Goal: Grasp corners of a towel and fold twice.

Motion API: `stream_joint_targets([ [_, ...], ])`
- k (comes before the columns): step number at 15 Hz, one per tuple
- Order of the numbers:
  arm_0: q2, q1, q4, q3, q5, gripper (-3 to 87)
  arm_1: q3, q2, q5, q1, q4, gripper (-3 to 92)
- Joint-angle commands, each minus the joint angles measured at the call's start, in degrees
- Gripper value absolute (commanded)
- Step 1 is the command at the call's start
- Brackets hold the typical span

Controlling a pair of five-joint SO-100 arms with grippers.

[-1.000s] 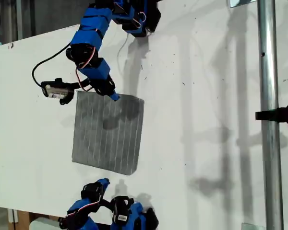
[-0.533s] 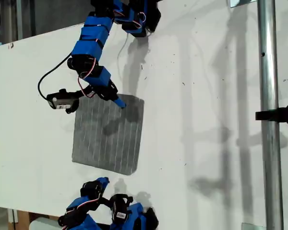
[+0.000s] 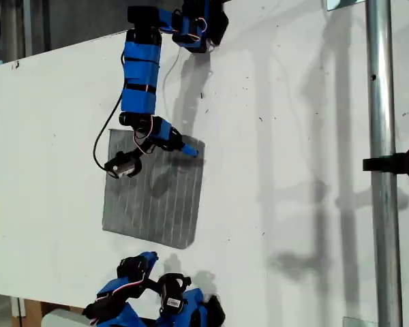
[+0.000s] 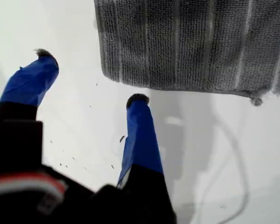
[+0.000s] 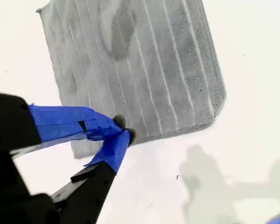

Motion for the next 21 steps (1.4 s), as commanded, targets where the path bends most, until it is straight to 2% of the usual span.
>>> stream_joint_targets([
  [1, 0.8, 1.5, -0.4, 0.2, -0.8, -1.8, -0.6, -2.4, -1.9, 1.5, -3.7, 31.4],
  [6, 2.3, 1.7, -0.4, 2.0, -1.7, -1.8, 1.1, -10.4, -2.4, 4.0, -7.2, 27.3],
  [7, 2.5, 1.7, -0.6, 2.7, -1.9, -1.8, 1.0, -12.0, -2.4, 4.5, -7.7, 23.3],
  [9, 2.5, 1.6, -1.1, 3.6, -2.1, -1.8, -0.7, -14.9, -1.6, 4.3, -7.8, 2.5],
  [16, 1.2, 3.0, -0.6, -0.8, -1.4, -1.8, -1.8, -16.4, -0.7, 2.7, -7.8, -0.2],
  [18, 0.7, 3.2, 0.3, -3.3, 3.6, -1.5, -2.3, -16.2, -0.7, 2.5, -7.5, -0.2],
  [19, 0.7, 5.2, -0.4, -3.3, 6.9, 6.8, -2.3, -15.8, -0.6, 2.4, -7.4, -0.2],
  [20, 0.5, 6.2, 0.1, -3.7, 4.7, 19.9, -2.3, -15.6, -0.5, 2.1, -7.3, -0.3],
  [21, -0.3, 6.9, 0.4, -4.5, 4.3, 25.8, -2.3, -15.4, -0.4, 1.8, -7.2, -0.3],
])
